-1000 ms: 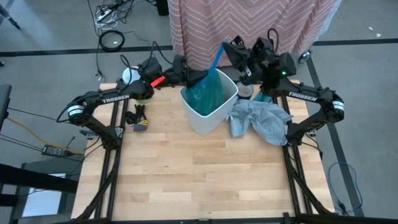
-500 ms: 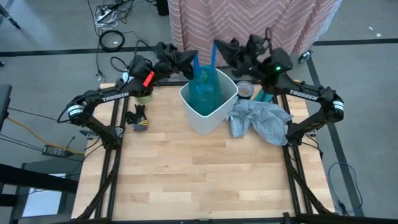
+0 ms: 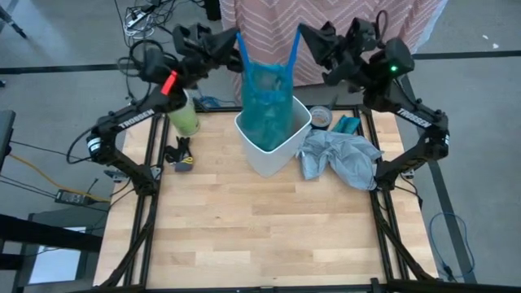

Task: Place trash/remove bag and relplace
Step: Remove the trash bag from the trash bin

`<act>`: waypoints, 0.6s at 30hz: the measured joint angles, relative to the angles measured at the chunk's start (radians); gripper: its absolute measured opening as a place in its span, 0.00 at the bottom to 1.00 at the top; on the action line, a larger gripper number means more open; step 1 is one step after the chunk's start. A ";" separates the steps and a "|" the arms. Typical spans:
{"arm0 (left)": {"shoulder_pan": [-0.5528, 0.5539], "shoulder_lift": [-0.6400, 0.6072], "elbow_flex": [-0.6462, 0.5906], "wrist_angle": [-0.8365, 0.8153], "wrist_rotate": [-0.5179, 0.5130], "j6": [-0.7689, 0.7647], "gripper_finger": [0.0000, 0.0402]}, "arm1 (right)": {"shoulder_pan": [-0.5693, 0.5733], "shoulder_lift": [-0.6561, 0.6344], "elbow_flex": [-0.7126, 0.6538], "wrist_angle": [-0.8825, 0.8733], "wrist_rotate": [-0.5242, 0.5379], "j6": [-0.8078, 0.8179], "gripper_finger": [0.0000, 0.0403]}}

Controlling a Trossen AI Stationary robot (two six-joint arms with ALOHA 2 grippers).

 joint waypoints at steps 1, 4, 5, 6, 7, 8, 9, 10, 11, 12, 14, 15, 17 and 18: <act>0.000 0.000 0.023 -0.029 -0.004 0.013 0.01 | -0.002 0.008 0.016 -0.003 -0.010 0.008 0.00; -0.010 0.008 0.079 -0.093 -0.038 0.052 0.01 | -0.003 0.068 0.095 -0.001 -0.045 0.029 0.00; -0.013 0.014 0.095 -0.096 -0.044 0.056 0.01 | -0.003 0.098 0.129 0.001 -0.057 0.042 0.00; -0.016 0.022 0.107 -0.099 -0.044 0.056 0.01 | -0.001 0.130 0.164 -0.003 -0.069 0.061 0.00; -0.016 0.033 0.121 -0.100 -0.043 0.057 0.01 | 0.001 0.166 0.202 -0.005 -0.081 0.077 0.00; -0.016 0.042 0.133 -0.102 -0.040 0.056 0.01 | 0.001 0.204 0.247 -0.007 -0.099 0.093 0.00; -0.016 0.053 0.147 -0.106 -0.037 0.053 0.01 | 0.000 0.239 0.293 -0.011 -0.119 0.107 0.00; -0.016 0.062 0.161 -0.106 -0.037 0.044 0.01 | -0.002 0.275 0.343 -0.012 -0.138 0.120 0.00; -0.016 0.072 0.177 -0.106 -0.037 0.028 0.01 | -0.002 0.307 0.398 -0.015 -0.154 0.133 0.00; -0.013 0.082 0.199 -0.103 -0.037 0.016 0.01 | -0.004 0.337 0.454 -0.025 -0.167 0.141 0.00; -0.003 0.099 0.249 -0.094 -0.035 -0.004 0.01 | -0.009 0.388 0.562 -0.073 -0.181 0.148 0.00; 0.001 0.106 0.277 -0.093 -0.035 -0.004 0.01 | -0.011 0.395 0.564 -0.063 -0.191 0.150 0.00; 0.013 0.119 0.333 -0.092 -0.034 -0.001 0.01 | -0.023 0.379 0.511 -0.009 -0.190 0.192 0.00; 0.020 0.126 0.363 -0.092 -0.032 0.001 0.01 | -0.027 0.379 0.507 -0.020 -0.192 0.206 0.00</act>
